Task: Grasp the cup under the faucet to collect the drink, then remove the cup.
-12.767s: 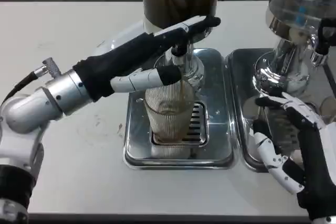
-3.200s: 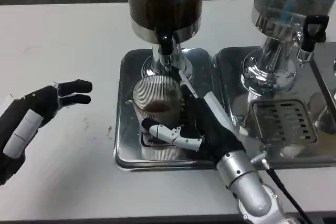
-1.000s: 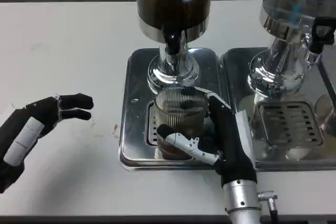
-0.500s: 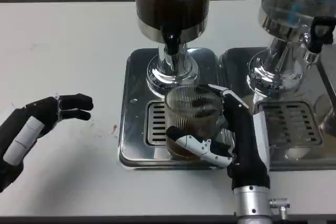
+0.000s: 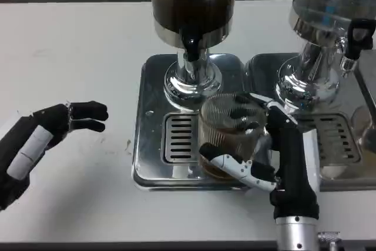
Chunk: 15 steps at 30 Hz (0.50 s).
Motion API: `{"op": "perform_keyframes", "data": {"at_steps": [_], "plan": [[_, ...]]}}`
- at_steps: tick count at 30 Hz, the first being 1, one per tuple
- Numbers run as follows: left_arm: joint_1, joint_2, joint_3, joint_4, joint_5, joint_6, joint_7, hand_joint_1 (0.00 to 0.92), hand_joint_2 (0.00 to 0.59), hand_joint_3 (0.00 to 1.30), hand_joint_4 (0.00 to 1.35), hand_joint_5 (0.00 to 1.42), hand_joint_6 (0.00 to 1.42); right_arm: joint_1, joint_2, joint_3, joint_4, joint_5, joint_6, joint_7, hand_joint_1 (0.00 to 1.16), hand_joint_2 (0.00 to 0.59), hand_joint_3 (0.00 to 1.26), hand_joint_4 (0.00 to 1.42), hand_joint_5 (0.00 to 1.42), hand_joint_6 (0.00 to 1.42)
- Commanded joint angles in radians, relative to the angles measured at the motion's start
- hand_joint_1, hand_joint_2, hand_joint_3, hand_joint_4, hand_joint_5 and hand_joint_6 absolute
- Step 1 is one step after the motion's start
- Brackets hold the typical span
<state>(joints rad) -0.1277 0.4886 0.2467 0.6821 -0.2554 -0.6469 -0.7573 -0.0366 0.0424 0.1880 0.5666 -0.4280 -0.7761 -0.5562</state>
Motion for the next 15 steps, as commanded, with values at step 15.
{"op": "perform_keyframes", "data": {"at_steps": [15], "plan": [[0.053,0.010,-0.061,-0.151,0.051,-0.097,-0.001,0.000,0.055,0.41,0.33,0.36,0.21,0.154,-0.043,-0.054,-0.342,-0.002,0.055,0.080,1.05,0.044,0.80,0.97,1.10,1.42]]}}
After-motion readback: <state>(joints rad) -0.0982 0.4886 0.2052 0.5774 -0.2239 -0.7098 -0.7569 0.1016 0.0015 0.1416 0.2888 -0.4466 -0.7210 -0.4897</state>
